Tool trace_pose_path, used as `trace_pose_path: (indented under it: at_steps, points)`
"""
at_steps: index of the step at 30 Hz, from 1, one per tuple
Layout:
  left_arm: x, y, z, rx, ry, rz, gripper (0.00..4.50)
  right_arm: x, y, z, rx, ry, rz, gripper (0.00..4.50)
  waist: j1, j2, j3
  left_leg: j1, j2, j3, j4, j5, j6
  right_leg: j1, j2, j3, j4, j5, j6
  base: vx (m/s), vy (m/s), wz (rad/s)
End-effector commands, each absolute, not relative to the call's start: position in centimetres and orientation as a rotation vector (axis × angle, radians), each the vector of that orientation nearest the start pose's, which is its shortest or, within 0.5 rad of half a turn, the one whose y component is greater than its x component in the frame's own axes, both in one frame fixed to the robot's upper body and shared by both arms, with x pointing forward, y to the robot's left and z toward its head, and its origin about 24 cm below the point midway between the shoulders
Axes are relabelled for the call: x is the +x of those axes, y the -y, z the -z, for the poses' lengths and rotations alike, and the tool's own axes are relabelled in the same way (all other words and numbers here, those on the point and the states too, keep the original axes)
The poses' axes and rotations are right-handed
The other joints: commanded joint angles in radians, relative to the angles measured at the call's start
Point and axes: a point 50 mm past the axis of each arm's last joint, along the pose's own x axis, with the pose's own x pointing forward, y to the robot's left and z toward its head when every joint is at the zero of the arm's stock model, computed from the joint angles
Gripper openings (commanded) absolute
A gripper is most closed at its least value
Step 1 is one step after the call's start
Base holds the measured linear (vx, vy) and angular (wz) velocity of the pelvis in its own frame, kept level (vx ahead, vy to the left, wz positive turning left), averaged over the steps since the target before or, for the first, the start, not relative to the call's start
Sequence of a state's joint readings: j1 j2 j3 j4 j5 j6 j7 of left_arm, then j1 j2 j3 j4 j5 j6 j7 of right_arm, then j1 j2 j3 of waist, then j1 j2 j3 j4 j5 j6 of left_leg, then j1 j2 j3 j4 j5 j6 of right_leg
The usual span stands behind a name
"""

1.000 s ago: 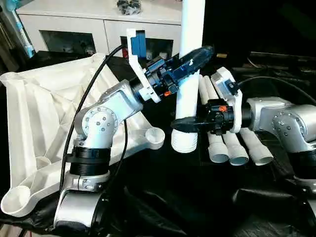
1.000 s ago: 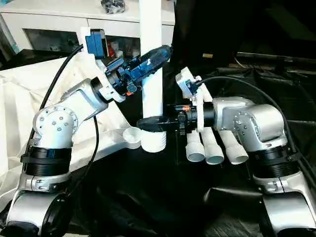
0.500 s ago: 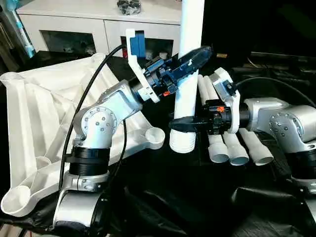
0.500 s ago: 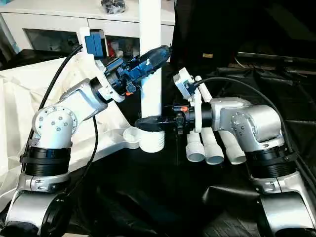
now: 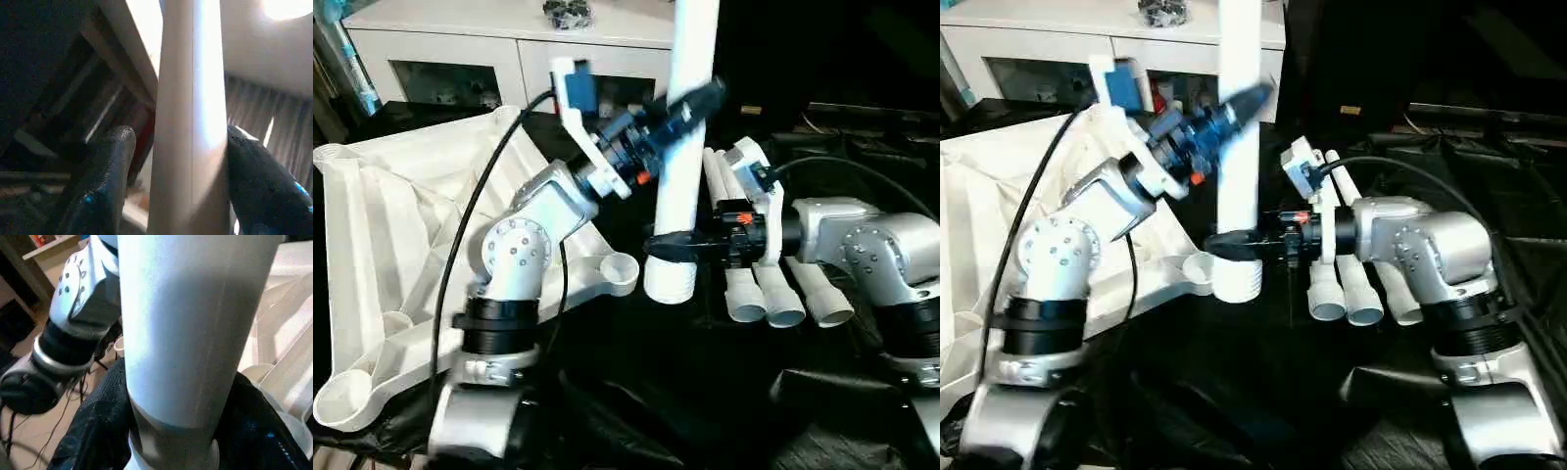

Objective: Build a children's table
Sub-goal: Pick table leg

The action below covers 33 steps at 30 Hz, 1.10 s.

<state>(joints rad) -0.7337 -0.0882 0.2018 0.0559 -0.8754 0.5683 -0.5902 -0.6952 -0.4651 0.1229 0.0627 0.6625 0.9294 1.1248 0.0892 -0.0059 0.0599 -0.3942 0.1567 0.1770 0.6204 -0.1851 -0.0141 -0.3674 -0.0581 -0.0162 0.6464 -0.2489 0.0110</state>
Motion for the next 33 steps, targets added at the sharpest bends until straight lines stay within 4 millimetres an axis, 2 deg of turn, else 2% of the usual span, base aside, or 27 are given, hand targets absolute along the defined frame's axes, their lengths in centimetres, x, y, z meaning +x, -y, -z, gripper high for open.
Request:
trace_pose_path:
  at_steps: [1,4,5,6,7,8,9,11,13,14,15,16,17,18,19,20,21,23,25,26,27,28,29,30,31,32,33]
  points:
    - [32.1,-7.3,-22.2,-0.940,0.354,1.061,2.95,30.3,11.8,-17.1,0.248,-0.312,-1.439,1.88,0.001,-0.001,-0.073,0.025,0.068,-0.025,-0.063,-0.057,0.027,0.048,-0.083,0.035,-0.065,0.155,-0.329,0.000,0.000,0.00]
    - [31.8,-7.7,-22.5,-1.026,0.429,1.028,2.95,31.0,11.5,-17.2,0.292,-0.251,-1.375,1.88,0.002,0.000,-0.075,0.027,0.069,-0.026,-0.064,-0.062,0.023,0.048,-0.083,0.034,-0.063,0.154,-0.322,0.000,0.000,0.00]
    - [31.7,-7.8,-22.6,-1.042,0.447,1.021,2.95,31.2,11.4,-17.2,0.305,-0.236,-1.357,1.88,-0.001,0.004,-0.074,0.026,0.069,-0.027,-0.065,-0.062,0.020,0.047,-0.083,0.034,-0.064,0.152,-0.319,0.000,0.000,0.00]
    - [31.7,-8.0,-23.0,-1.071,0.472,1.003,2.95,31.7,11.3,-17.2,0.333,-0.207,-1.311,1.88,-0.001,-0.003,-0.074,0.029,0.069,-0.025,-0.066,-0.068,0.017,0.047,-0.081,0.033,-0.067,0.140,-0.314,0.000,0.000,0.00]
    - [31.7,-8.0,-23.0,-1.077,0.478,0.999,2.95,31.8,11.2,-17.2,0.339,-0.201,-1.301,1.88,0.000,0.003,-0.074,0.028,0.070,-0.026,-0.066,-0.063,0.012,0.045,-0.084,0.034,-0.063,0.139,-0.314,0.000,0.000,0.00]
    - [31.8,-8.2,-23.1,-1.089,0.490,0.978,2.95,32.1,11.1,-17.2,0.355,-0.184,-1.280,1.88,-0.001,0.002,-0.074,0.028,0.069,-0.025,-0.066,-0.063,0.010,0.044,-0.081,0.033,-0.064,0.137,-0.312,0.000,0.000,0.00]
    - [32.2,-8.7,-23.2,-1.092,0.506,0.924,2.95,32.4,10.9,-17.3,0.371,-0.162,-1.242,1.88,-0.001,-0.018,-0.074,0.028,0.070,-0.023,-0.067,-0.051,0.018,0.047,-0.081,0.034,-0.064,0.143,-0.308,0.000,0.000,0.00]
    - [33.0,-9.8,-23.0,-1.062,0.513,0.799,2.95,33.0,10.9,-17.4,0.394,-0.119,-1.177,1.88,0.000,-0.010,-0.073,0.028,0.071,-0.024,-0.066,-0.052,0.019,0.042,-0.084,0.034,-0.065,0.121,-0.301,0.000,0.000,0.00]
    - [33.3,-10.5,-22.7,-1.006,0.521,0.751,2.95,33.3,10.9,-17.2,0.391,-0.114,-1.137,1.88,0.000,-0.014,-0.073,0.029,0.072,-0.026,-0.069,-0.048,0.018,0.043,-0.084,0.035,-0.069,0.113,-0.279,0.000,0.000,0.00]
    - [33.5,-11.0,-22.4,-0.942,0.514,0.713,2.95,33.6,11.0,-17.0,0.366,-0.109,-1.095,1.88,0.001,-0.009,-0.074,0.031,0.071,-0.025,-0.068,-0.044,0.013,0.042,-0.083,0.034,-0.066,0.119,-0.273,0.000,0.000,0.00]
    - [33.7,-11.6,-21.6,-0.852,0.472,0.655,2.95,33.8,11.2,-16.5,0.328,-0.107,-1.038,1.88,0.003,-0.014,-0.075,0.029,0.074,-0.027,-0.070,-0.031,0.012,0.040,-0.083,0.034,-0.066,0.125,-0.251,0.000,0.000,0.00]
    - [33.8,-12.2,-20.7,-0.646,0.421,0.606,2.95,34.1,11.4,-16.0,0.260,-0.106,-0.956,1.88,0.001,-0.013,-0.074,0.029,0.073,-0.026,-0.070,-0.027,0.009,0.039,-0.082,0.034,-0.063,0.130,-0.244,0.000,0.000,0.00]
    - [33.8,-12.7,-19.6,-0.468,0.343,0.572,2.95,34.4,11.8,-15.7,0.209,-0.102,-0.871,1.88,0.005,-0.020,-0.073,0.028,0.075,-0.030,-0.072,-0.019,0.012,0.038,-0.087,0.033,-0.064,0.118,-0.221,0.000,0.000,0.00]
    - [33.8,-12.7,-19.6,-0.468,0.343,0.572,2.95,34.4,11.8,-15.7,0.209,-0.102,-0.871,1.88,0.002,-0.015,-0.072,0.029,0.072,-0.027,-0.073,-0.016,0.001,0.033,-0.083,0.033,-0.062,0.097,-0.184,0.000,0.000,0.00]
    - [33.5,-13.5,-18.3,-0.301,0.282,0.554,2.95,34.6,11.9,-15.3,0.174,-0.093,-0.802,1.88,0.001,-0.014,-0.073,0.032,0.070,-0.024,-0.073,-0.023,-0.014,0.035,-0.084,0.034,-0.065,0.097,-0.192,0.000,0.000,0.00]
    - [33.0,-14.0,-17.2,-0.191,0.237,0.567,2.95,34.6,12.1,-15.0,0.146,-0.090,-0.747,1.88,0.005,-0.002,-0.074,0.030,0.072,-0.029,-0.072,-0.015,-0.021,0.033,-0.086,0.034,-0.063,0.105,-0.184,0.000,0.000,0.00]
    - [32.7,-14.3,-16.6,-0.147,0.215,0.578,2.95,34.6,12.2,-14.7,0.135,-0.088,-0.720,1.88,-0.004,-0.006,-0.074,0.028,0.069,-0.026,-0.076,-0.018,-0.029,0.031,-0.078,0.032,-0.061,0.108,-0.172,0.000,0.000,0.00]
    - [31.7,-15.2,-14.5,-0.029,0.135,0.603,2.95,34.1,11.8,-14.1,0.121,-0.070,-0.693,1.88,-0.003,0.012,-0.079,0.033,0.067,-0.026,-0.072,-0.016,-0.051,0.025,-0.074,0.031,-0.058,0.151,-0.179,0.000,0.000,0.00]
    - [31.5,-15.4,-14.1,-0.009,0.119,0.604,2.95,34.0,11.7,-14.0,0.122,-0.064,-0.692,1.88,-0.004,0.007,-0.079,0.028,0.065,-0.024,-0.075,-0.034,-0.047,0.027,-0.072,0.032,-0.055,0.183,-0.187,0.000,0.000,0.00]
    - [31.0,-16.3,-12.6,0.019,0.054,0.570,2.95,33.5,11.5,-13.4,0.131,-0.055,-0.655,1.88,-0.005,0.021,-0.081,0.032,0.066,-0.025,-0.074,-0.047,-0.057,0.022,-0.069,0.031,-0.056,0.196,-0.194,0.000,0.000,0.00]
    - [31.0,-16.3,-12.5,0.020,0.050,0.567,2.95,33.5,11.5,-13.4,0.132,-0.055,-0.653,1.88,-0.005,0.017,-0.076,0.028,0.066,-0.025,-0.078,-0.069,-0.057,0.023,-0.069,0.031,-0.055,0.192,-0.202,0.000,0.000,0.00]
    - [30.8,-16.7,-11.6,0.055,0.028,0.528,2.95,33.1,11.5,-13.0,0.132,-0.058,-0.631,1.88,-0.005,0.030,-0.075,0.028,0.066,-0.027,-0.080,-0.092,-0.065,0.021,-0.070,0.031,-0.055,0.172,-0.203,0.000,0.000,0.00]
    - [30.5,-16.8,-10.7,0.091,0.002,0.499,2.95,32.8,11.8,-12.6,0.106,-0.033,-0.584,1.88,-0.004,0.035,-0.073,0.031,0.068,-0.030,-0.085,-0.144,-0.081,0.022,-0.073,0.032,-0.060,0.123,-0.198,0.000,0.000,0.00]
    - [30.4,-16.7,-10.4,0.099,-0.002,0.488,2.95,32.7,12.0,-12.4,0.081,-0.022,-0.551,1.88,-0.004,0.032,-0.071,0.032,0.071,-0.029,-0.087,-0.156,-0.084,0.018,-0.073,0.033,-0.067,0.108,-0.191,0.000,0.000,0.00]
    - [30.3,-16.6,-10.2,0.106,-0.004,0.480,2.95,32.5,12.2,-12.3,0.062,-0.014,-0.527,1.88,-0.005,0.035,-0.069,0.029,0.071,-0.031,-0.087,-0.163,-0.095,0.019,-0.073,0.033,-0.065,0.099,-0.187,0.000,0.000,0.00]
    - [30.2,-17.0,-9.6,0.138,-0.024,0.373,2.95,32.1,12.6,-11.9,0.021,-0.007,-0.456,1.88,-0.007,0.030,-0.069,0.031,0.068,-0.029,-0.090,-0.194,-0.101,0.019,-0.073,0.034,-0.069,0.067,-0.180,0.000,0.000,0.00]
    - [30.2,-17.0,-9.6,0.142,-0.028,0.360,2.95,32.1,12.7,-11.9,0.020,-0.009,-0.451,1.88,-0.007,0.032,-0.068,0.029,0.069,-0.031,-0.092,-0.202,-0.107,0.021,-0.073,0.035,-0.070,0.054,-0.175,0.000,0.000,0.00]
